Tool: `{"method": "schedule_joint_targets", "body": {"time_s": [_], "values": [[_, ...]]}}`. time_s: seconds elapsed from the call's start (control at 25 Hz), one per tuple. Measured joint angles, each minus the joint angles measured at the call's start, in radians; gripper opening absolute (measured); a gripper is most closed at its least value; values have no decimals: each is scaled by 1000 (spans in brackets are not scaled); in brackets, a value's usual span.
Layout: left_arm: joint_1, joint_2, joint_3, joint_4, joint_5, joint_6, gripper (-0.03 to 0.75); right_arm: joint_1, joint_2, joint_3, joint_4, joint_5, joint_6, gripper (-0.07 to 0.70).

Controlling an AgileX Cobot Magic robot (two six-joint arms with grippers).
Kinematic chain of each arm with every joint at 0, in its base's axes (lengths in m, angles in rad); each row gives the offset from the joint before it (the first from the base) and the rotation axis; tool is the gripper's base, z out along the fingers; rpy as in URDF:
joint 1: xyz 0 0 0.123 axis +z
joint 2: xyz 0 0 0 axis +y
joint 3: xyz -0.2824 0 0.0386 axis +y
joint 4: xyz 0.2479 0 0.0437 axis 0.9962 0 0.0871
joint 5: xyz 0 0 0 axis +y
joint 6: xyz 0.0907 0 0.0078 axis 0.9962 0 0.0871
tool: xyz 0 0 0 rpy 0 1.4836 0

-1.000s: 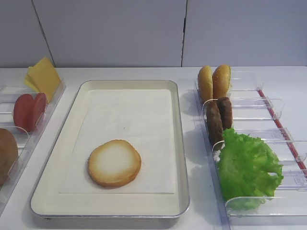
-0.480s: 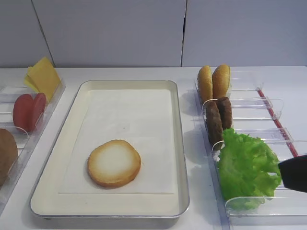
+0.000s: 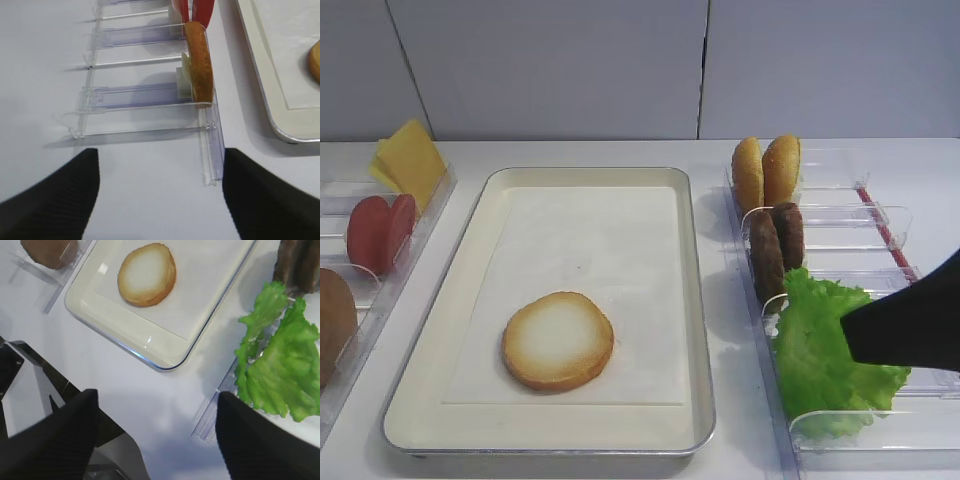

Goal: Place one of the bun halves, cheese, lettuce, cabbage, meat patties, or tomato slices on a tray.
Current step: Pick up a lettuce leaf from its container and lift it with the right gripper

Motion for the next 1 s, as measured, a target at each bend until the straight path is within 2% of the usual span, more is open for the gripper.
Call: {"method": "schedule_joint_targets", "body": {"time_s": [0.16,0.36,0.68,0.8,1.0], "values": [[0,0,0,0,0,0,519,0,26,-7,25,-7,-20,527],[0,0,0,0,0,0,519,0,60,-74,31,-14,-33,523],[0,0,0,0,0,0,519,5,182,-214,12,46,-15,517],[0,0,0,0,0,0,519,67,226,-267,-78,44,46,512],[0,0,0,0,0,0,519,261,312,-314,-280,2,227,510]]}}
